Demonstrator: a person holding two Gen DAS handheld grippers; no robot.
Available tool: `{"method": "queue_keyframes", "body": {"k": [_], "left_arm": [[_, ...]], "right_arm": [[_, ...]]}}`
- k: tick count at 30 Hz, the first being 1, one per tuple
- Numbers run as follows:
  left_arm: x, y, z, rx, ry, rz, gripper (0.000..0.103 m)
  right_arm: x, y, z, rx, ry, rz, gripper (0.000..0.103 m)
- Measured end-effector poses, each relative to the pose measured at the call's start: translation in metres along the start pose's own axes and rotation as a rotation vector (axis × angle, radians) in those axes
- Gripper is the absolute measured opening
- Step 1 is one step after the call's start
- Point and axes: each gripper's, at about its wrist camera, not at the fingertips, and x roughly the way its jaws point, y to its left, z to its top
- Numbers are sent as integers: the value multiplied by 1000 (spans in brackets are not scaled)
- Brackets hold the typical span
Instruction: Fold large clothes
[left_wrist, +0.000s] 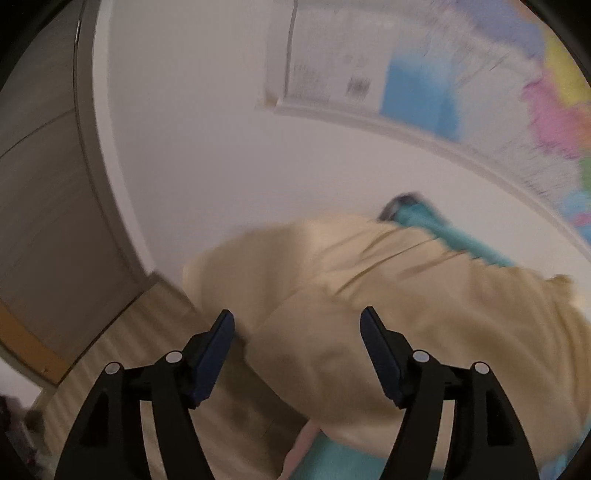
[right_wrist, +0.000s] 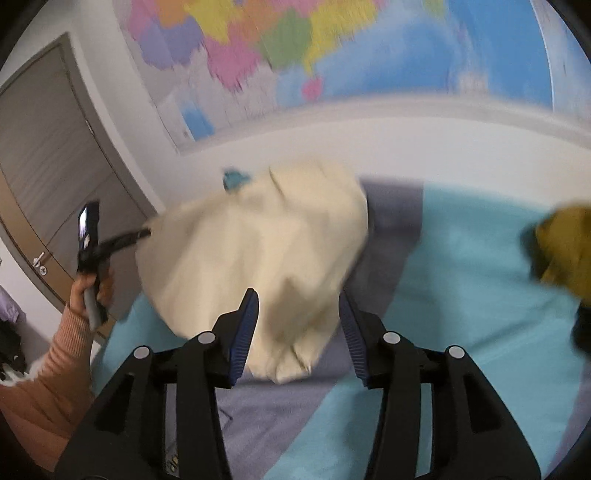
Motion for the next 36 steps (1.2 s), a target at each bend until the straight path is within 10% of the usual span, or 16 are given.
{"method": "queue_keyframes", "body": {"k": [6,12,28,36], "left_arm": [[-27,-66,-2,133,-29,-185,78],[-1,-112,-32,217,32,-181,81],[-56,-141,-51,279,-43,-182,83],[-51,-149,-66,277,-7,-203,83]], "right_arm": [[70,30,48,-72,6,24,56],[151,-9,29,83,199,14,49],[75,44,4,-100,45,68,57],[99,54,-44,-199,156,39,59]]}}
